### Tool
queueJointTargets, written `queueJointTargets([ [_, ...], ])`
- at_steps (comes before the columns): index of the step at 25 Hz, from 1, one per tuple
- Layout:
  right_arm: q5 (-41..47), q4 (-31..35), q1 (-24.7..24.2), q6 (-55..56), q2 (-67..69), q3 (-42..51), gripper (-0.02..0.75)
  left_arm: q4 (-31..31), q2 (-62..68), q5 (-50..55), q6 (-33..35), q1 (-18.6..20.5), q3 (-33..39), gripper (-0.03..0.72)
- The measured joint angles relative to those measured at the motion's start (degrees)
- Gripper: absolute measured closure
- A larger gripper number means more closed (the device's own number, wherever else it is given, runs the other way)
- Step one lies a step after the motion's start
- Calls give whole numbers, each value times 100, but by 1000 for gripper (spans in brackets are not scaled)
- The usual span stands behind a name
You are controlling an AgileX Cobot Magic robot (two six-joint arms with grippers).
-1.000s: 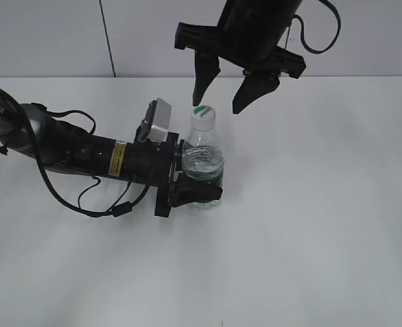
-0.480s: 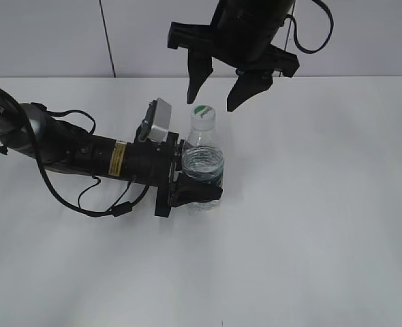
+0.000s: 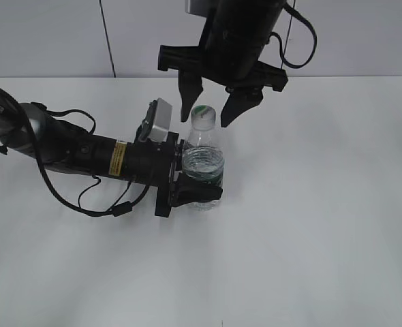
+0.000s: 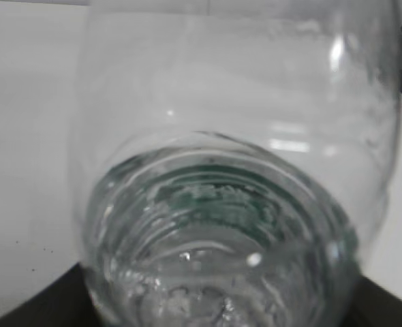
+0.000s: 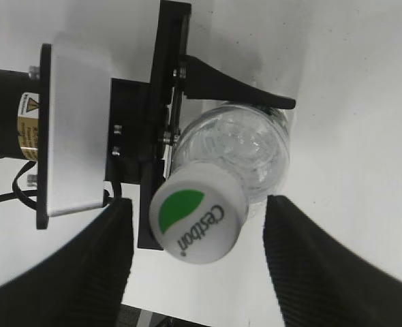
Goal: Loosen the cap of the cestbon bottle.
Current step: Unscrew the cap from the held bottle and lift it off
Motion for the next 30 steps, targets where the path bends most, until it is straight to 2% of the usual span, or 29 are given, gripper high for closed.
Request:
queueJointTargets([
  [6,5,-31,7,10,2,0,301,0,-2,7,0,0,0,274],
  [11,5,-36,7,4,26,-13,423,0,-2,18,0,-4,0,274],
  [19,104,-36,7,-309,46,-61,431,5,-2,23,0,-4,0,274],
  [30,138,-65,7,-2519,68,-104,436,15,-6,29,11,-11,0,274],
])
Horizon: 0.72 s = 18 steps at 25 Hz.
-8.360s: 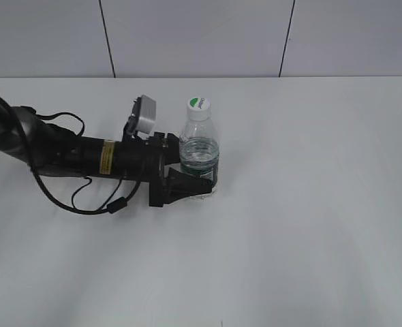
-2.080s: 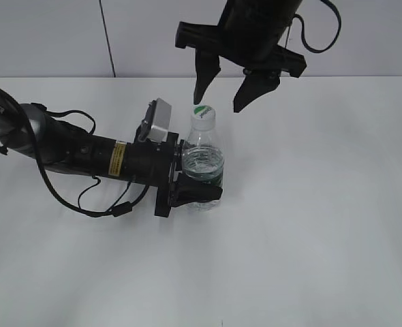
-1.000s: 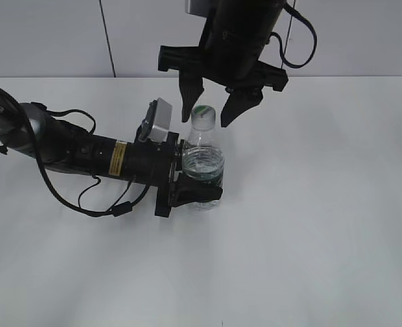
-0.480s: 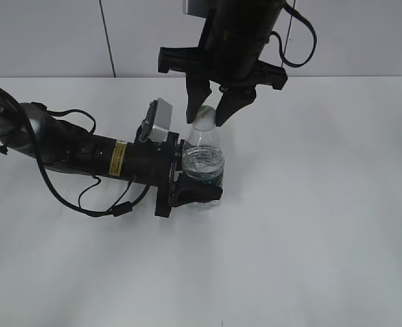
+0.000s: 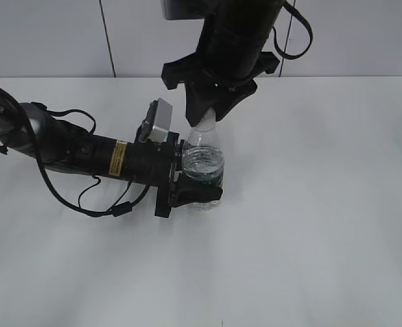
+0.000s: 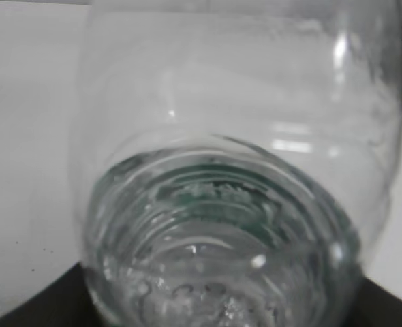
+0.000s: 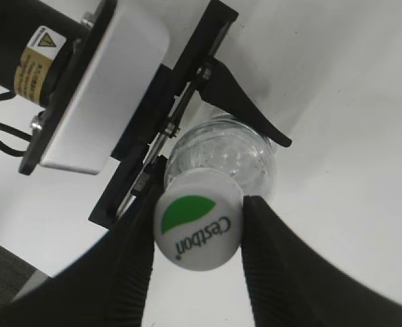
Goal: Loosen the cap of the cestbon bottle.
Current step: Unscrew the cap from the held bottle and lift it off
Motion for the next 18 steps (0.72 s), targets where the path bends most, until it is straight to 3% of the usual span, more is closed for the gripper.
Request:
queueJointTargets([
  [18,16,0,0,-3437,0,-1,438,18,0,-5,18,0,0,274],
])
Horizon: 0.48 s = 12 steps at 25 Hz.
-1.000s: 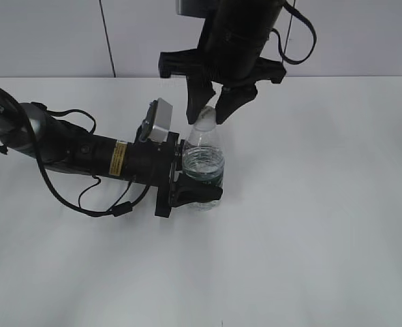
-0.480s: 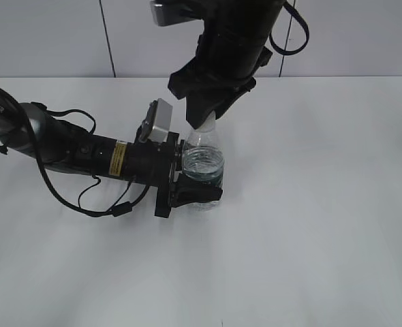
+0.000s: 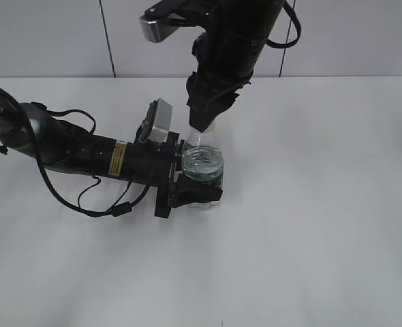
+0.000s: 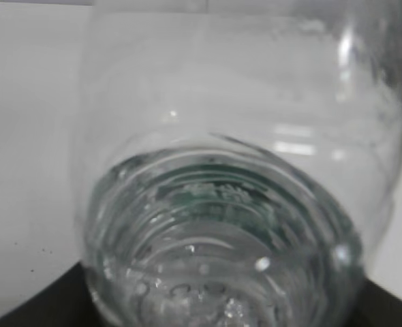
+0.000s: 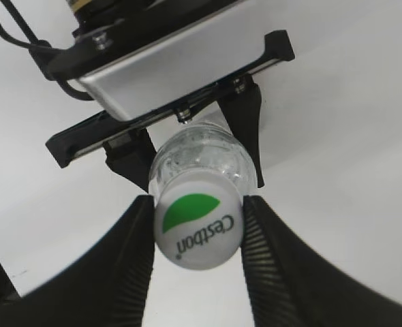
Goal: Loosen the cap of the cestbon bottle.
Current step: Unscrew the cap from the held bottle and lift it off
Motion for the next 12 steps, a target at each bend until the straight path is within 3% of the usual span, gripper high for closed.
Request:
queueJointTargets([
  [12,0,-6,0,-1968,0,-11,437,7,0,-38,23,0,0,274],
])
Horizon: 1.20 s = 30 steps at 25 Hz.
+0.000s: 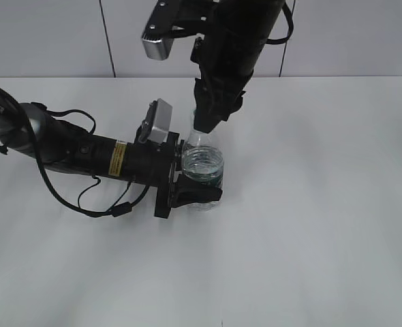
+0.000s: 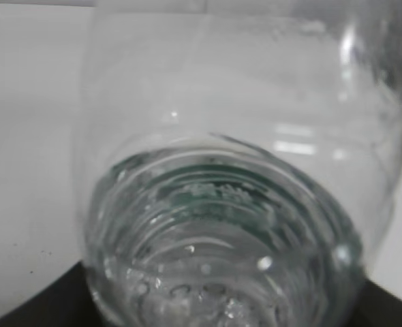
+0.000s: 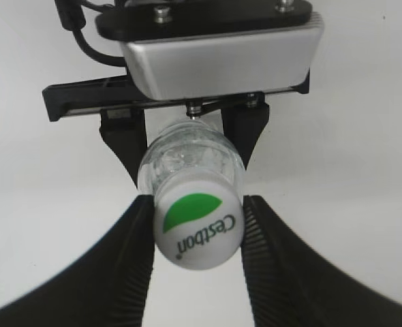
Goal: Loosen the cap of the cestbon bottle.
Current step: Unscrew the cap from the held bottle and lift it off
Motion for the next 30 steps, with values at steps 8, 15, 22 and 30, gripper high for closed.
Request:
queueJointTargets([
  [8,0,-1,0,-850,4,0,437,9,0,0,4,0,-6,274],
  [15,0,-1,0,-972,4,0,437,16,0,-46,4,0,-6,274],
  [22,0,56,0,-984,4,0,437,16,0,-52,11,0,-6,274],
  [30,0,83,-5,-1023,14,0,416,22,0,-68,12,0,-6,274],
])
